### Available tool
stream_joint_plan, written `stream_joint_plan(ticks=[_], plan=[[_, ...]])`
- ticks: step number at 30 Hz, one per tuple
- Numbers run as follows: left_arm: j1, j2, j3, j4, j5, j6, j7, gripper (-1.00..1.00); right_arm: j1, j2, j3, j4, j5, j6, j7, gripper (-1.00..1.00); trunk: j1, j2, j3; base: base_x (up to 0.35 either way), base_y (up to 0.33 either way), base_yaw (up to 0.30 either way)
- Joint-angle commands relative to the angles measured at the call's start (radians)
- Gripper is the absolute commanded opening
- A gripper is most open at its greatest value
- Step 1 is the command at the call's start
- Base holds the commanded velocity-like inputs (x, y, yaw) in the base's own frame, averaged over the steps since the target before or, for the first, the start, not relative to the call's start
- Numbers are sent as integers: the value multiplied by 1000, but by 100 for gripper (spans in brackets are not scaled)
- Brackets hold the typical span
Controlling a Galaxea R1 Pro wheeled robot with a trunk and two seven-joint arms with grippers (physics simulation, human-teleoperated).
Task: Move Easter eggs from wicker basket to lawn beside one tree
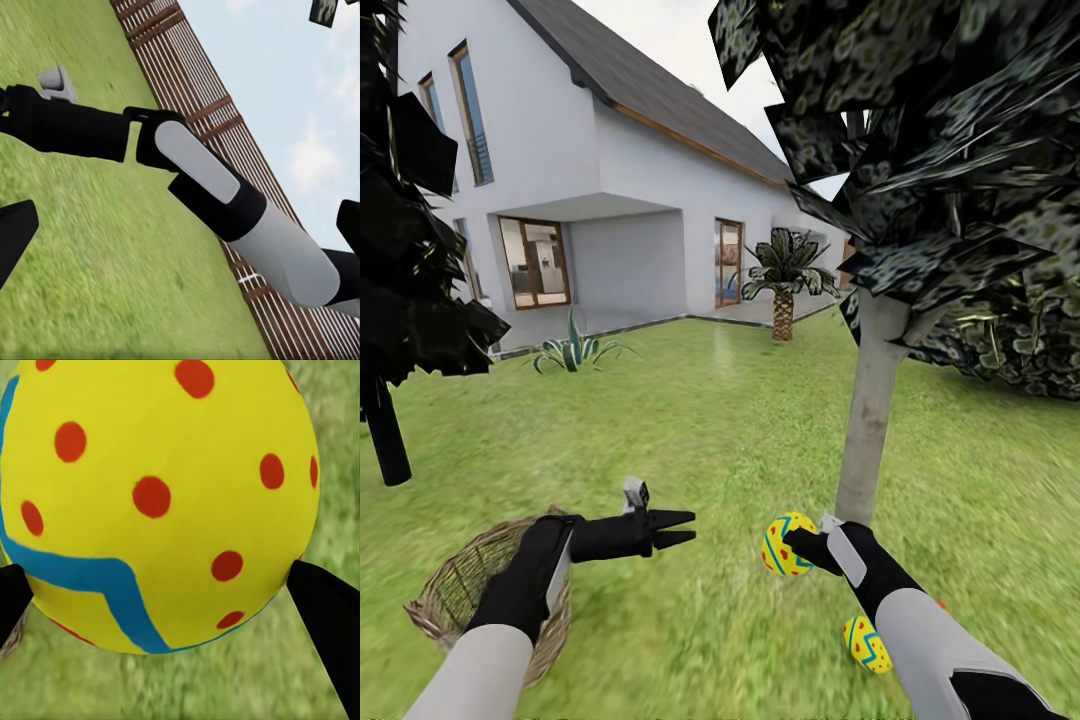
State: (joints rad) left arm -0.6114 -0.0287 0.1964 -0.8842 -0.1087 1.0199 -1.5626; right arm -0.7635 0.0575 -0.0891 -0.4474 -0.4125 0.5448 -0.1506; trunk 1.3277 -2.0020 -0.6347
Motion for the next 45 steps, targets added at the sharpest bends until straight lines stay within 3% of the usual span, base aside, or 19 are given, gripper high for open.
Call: stream_joint_plan(ticks=[1, 10, 15, 41, 45], plan=[[-1, -2, 3, -1, -11, 11, -8, 100, 0, 1, -4, -2, -11, 3, -8, -100, 4, -8, -4, 0, 0, 0], [-1, -17, -30, -1, -11, 11, -8, 100, 0, 1, -4, -2, -9, -2, -9, -100, 38, -71, -33, 0, 0, 0], [-1, -5, -23, -2, -1, 13, -8, 100, 0, 2, -4, -2, -10, -5, -9, -100, 57, -106, -48, 0, 0, 0], [-1, -16, -32, -4, -11, 12, -8, 100, 0, -2, -10, -12, -25, -4, 2, -100, 157, -288, -130, 0, 0, 0], [-1, -16, -32, -4, -11, 12, -8, 100, 0, -1, -7, -11, -25, -35, 2, -100, 172, -316, -142, 0, 0, 0]])
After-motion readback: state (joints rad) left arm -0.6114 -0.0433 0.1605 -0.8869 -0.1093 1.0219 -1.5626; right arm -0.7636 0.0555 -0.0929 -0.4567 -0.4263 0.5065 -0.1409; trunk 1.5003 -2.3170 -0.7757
